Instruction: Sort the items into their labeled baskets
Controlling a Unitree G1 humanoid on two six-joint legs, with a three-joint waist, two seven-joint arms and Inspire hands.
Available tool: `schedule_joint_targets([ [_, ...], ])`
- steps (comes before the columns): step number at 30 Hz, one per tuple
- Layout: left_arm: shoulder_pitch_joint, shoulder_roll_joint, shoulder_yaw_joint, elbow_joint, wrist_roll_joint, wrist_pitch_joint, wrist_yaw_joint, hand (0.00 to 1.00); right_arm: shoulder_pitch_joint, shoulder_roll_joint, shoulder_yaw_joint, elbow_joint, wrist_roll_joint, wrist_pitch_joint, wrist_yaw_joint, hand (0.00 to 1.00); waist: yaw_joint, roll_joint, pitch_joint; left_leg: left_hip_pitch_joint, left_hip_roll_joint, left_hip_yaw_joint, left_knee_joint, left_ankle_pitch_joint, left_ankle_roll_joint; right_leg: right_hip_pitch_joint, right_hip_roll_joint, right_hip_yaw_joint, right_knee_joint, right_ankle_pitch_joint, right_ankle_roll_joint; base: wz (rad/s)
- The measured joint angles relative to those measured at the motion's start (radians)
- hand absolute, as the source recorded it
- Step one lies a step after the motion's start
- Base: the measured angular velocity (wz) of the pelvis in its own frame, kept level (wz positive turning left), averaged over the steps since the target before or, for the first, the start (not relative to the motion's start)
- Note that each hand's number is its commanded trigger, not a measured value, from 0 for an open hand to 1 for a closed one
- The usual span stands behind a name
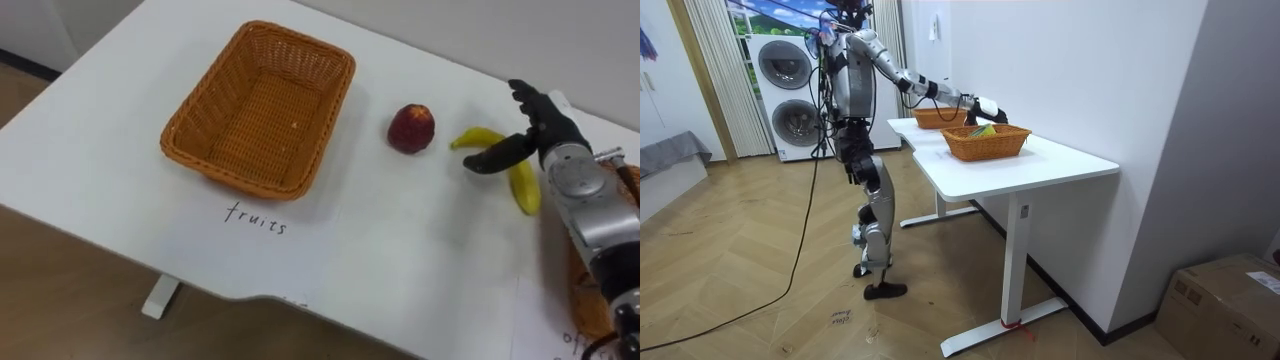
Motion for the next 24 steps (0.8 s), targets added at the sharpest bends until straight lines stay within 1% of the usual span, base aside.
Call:
schedule_joint_targets([
  [2,-0.002,0.003,0.0,0.001,-0.003,-0.008,0.0,0.0,-0.011,-0.019,0.009,0.028,0.001,-0.003,0.0,0.0,0.013,0.001,0.0007,-0.014,-0.002,-0.002,0.0,0.003,0.001,-0.015,-0.002,-0.001,0.002,0.0,0.0,0.02],
  [4,-0.001,0.003,-0.002,0.007,-0.005,-0.007,0.0,0.0,-0.028,-0.034,0.034,0.063,0.001,-0.003,-0.001,0.0,0.016,0.004,0.0027,-0.017,-0.003,-0.003,0.0,0.004,0.001,-0.017,-0.003,-0.003,0.001,0.0,0.0,0.02],
  [8,-0.002,0.01,-0.002,0.021,-0.02,-0.005,0.0,0.0,-0.058,-0.037,0.067,0.098,0.001,-0.003,-0.003,0.0,0.016,0.004,0.0028,-0.03,-0.003,-0.01,0.0,0.005,0.0,-0.028,-0.002,-0.009,0.001,0.0,0.0,0.04],
  [14,-0.005,0.011,-0.007,0.049,-0.021,-0.004,-0.001,0.0,-0.105,-0.038,0.082,0.177,0.001,-0.009,-0.007,0.0,0.019,0.004,0.003,-0.037,-0.003,-0.017,-0.002,0.006,-0.001,-0.033,-0.002,-0.011,0.0,0.0,0.0,0.03],
  [17,-0.007,0.011,-0.009,0.062,-0.021,-0.004,-0.005,0.0,-0.114,-0.042,0.087,0.202,0.002,-0.012,-0.007,0.0,0.021,0.003,0.0035,-0.038,-0.003,-0.017,-0.002,0.006,-0.001,-0.033,-0.002,-0.011,0.0,0.0,0.0,0.0],
  [19,-0.009,0.015,-0.013,0.064,-0.021,-0.004,-0.017,0.0,-0.114,-0.065,0.112,0.215,0.001,-0.015,-0.006,0.0,0.021,0.004,0.0067,-0.04,-0.003,-0.017,-0.001,0.006,-0.001,-0.034,-0.003,-0.011,0.0,0.0,0.0,0.0],
  [24,-0.016,0.021,-0.018,0.064,-0.021,-0.003,-0.017,0.0,-0.114,-0.095,0.116,0.23,0.001,-0.014,0.009,0.0,0.031,0.003,0.0091,-0.047,-0.003,-0.014,0.0,0.006,-0.001,-0.043,-0.005,-0.01,0.002,0.0,0.0,-0.01],
])
